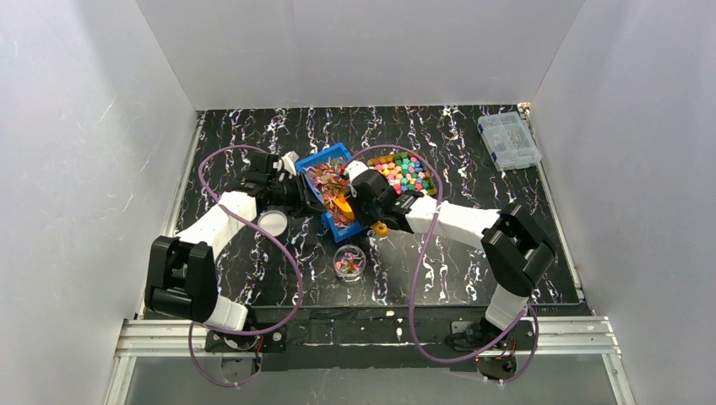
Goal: Pack the candies
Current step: Scoop the fake candies from the storage box.
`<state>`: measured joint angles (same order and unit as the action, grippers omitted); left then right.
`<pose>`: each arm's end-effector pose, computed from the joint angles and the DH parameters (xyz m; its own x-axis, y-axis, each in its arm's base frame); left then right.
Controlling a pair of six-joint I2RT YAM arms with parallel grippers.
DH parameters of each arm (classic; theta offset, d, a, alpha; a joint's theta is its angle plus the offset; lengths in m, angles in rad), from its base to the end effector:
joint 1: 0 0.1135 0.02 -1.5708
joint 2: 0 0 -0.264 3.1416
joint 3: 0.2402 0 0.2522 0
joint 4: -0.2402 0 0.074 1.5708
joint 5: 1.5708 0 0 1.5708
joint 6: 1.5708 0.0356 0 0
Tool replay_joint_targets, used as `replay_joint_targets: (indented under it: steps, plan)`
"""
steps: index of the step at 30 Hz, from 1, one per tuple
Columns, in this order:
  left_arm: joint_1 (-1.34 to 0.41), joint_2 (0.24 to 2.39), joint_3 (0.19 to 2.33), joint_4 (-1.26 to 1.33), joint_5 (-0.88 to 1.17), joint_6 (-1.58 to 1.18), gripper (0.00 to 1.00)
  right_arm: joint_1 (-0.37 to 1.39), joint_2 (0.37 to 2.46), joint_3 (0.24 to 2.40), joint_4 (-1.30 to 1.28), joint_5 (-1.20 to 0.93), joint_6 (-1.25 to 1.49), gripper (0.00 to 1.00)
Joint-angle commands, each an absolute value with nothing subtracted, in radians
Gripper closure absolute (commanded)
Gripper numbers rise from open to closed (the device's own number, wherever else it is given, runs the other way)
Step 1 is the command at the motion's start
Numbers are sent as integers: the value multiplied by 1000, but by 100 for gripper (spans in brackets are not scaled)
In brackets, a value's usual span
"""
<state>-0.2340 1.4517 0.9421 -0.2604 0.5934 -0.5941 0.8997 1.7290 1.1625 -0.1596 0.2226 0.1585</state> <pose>0.2931 -0.0903 0.2364 -0.8873 -0.2656 -0.3770 0.1038 0.6815 -0.7244 0.2436 0.2941 0.2212 -0.5121 -0.3973 -0.7615 -0.5877 0.8086 -0.0267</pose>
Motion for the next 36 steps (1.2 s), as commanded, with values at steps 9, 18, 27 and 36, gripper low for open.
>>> replay_joint_targets:
  steps: [9, 18, 27, 36]
  plan:
    - [-238, 1449, 936, -252, 636, -579, 81, 897, 1771, 1215, 29, 409, 215, 99]
    - [-238, 1453, 939, -241, 661, -588, 83, 900, 1954, 1600, -364, 341, 262, 99]
    - [-238, 1451, 940, -242, 654, -586, 81, 900, 1846, 1452, -341, 299, 249, 99]
    - [-238, 1445, 943, -255, 637, -580, 77, 900, 1739, 1412, -416, 290, 236, 99]
